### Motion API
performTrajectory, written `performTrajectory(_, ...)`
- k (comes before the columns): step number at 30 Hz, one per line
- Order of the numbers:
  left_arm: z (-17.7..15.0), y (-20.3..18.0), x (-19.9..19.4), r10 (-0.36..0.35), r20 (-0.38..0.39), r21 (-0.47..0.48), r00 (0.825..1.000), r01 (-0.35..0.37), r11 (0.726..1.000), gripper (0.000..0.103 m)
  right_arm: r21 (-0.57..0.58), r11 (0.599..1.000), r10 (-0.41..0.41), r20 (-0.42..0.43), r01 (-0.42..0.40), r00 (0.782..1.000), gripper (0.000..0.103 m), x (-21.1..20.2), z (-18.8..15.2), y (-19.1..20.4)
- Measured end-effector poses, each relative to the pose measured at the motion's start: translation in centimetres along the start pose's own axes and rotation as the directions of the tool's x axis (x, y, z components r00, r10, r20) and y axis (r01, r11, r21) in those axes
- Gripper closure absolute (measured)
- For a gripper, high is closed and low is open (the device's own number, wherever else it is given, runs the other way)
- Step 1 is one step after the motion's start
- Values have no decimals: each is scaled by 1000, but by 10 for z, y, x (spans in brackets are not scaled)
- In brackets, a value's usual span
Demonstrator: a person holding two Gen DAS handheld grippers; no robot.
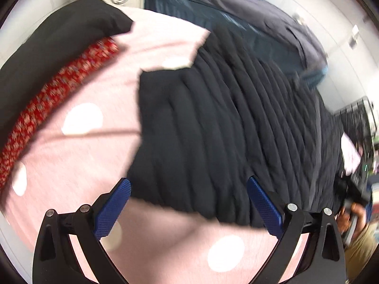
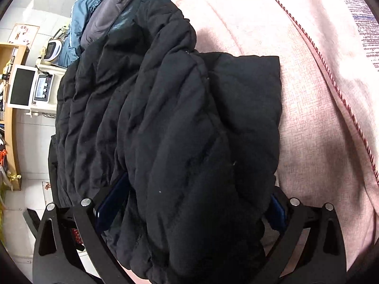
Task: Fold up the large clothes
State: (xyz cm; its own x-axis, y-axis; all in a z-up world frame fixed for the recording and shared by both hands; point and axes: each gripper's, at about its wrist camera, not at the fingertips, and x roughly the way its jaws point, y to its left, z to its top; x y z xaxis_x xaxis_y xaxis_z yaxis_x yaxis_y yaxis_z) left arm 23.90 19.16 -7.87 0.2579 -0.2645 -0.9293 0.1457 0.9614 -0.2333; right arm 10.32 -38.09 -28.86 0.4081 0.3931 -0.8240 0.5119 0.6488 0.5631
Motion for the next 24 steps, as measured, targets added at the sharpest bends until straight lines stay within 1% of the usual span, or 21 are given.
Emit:
performTrajectory(3, 31, 17, 11, -1, -17, -33, 1000, 1, 999, 6, -11, 1000, -20, -12, 20, 1000, 5, 0, 1, 2)
performTrajectory(8, 72, 24, 55, -24, -109, -22, 994, 22, 1000, 6, -13, 999, -33, -15, 33, 999, 5, 4, 2, 19)
performTrajectory(11, 81, 21, 78, -52, -139, -22, 989, 49, 999, 5, -14, 999, -48, -18, 48, 999, 5, 6, 1, 24)
performTrajectory(15, 90, 14, 102, -60, -168, -5, 984, 60, 998, 5, -16, 997, -81, -20, 81, 997, 5, 10, 2, 33)
performTrajectory(20, 90, 6, 118, -50, -185, -12, 982, 48, 999, 5, -16, 993, -113, -16, 113, 993, 5, 16, 2, 44)
performTrajectory(24, 88, 0, 124, -23, -179, 6, 984, 24, 1000, 5, -15, 989, -145, -9, 145, 989, 5, 21, 1, 54)
